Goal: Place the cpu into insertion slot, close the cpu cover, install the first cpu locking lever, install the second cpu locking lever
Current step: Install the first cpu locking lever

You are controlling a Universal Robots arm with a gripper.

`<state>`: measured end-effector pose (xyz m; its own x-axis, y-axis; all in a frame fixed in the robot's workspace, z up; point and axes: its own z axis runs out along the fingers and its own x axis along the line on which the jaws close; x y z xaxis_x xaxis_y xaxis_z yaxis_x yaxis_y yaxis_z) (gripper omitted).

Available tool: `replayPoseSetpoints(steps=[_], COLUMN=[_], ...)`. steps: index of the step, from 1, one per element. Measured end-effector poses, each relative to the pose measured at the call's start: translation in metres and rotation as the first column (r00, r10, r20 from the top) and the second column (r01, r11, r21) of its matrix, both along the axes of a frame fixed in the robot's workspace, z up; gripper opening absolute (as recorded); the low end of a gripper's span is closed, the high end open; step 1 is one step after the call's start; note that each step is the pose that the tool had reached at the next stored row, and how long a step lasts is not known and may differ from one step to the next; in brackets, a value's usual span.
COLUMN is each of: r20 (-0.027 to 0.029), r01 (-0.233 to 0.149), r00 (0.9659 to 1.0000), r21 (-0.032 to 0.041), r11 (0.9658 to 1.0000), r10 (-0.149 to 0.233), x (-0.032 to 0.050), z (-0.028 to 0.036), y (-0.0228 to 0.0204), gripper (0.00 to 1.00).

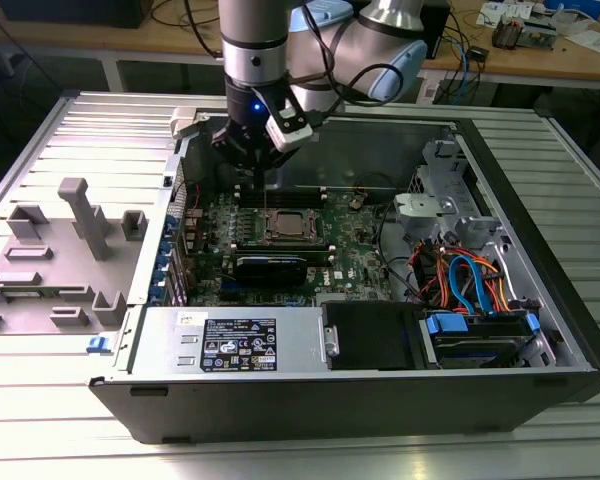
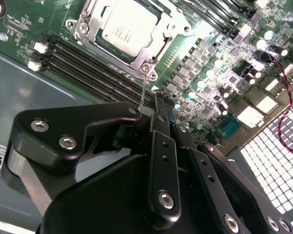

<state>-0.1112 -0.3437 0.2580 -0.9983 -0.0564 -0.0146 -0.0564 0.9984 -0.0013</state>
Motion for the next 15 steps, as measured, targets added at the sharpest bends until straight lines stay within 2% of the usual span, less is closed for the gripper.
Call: replayPoseSetpoints(steps=[10,15], r20=[0.0000,0.0000], r01=[0.000,0.000], r00=[1.0000,1.0000], r21=[-0.0021,-0.0025], r11=[1.0000,1.0000], r10=[0.000,0.000], x=[0.0082,0.0089], z=[-0.0059,-0.0089], y=[0.0000,0.0000], gripper=[0.11,0.11])
